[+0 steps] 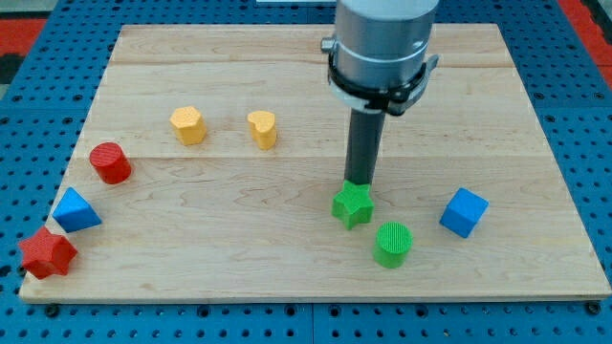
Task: Slide the cube into the green star
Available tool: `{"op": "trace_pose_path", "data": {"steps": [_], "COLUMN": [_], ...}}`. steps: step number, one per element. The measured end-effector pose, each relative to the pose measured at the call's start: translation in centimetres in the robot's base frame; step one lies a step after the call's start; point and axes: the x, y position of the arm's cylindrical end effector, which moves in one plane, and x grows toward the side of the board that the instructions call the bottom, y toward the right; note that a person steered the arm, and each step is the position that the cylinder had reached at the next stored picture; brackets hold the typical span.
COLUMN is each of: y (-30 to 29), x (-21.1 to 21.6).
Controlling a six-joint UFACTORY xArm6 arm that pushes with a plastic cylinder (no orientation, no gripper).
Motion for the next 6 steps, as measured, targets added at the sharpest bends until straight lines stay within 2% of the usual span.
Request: {"op": "trace_pose_path", "data": {"steps": [1, 2, 3, 4, 5, 6], "y": [1.9, 11.9, 21.4, 21.4, 17.6, 11.9], "x": [-1.6, -5.1, -2.0, 4.7, 5.2, 2.4]}}
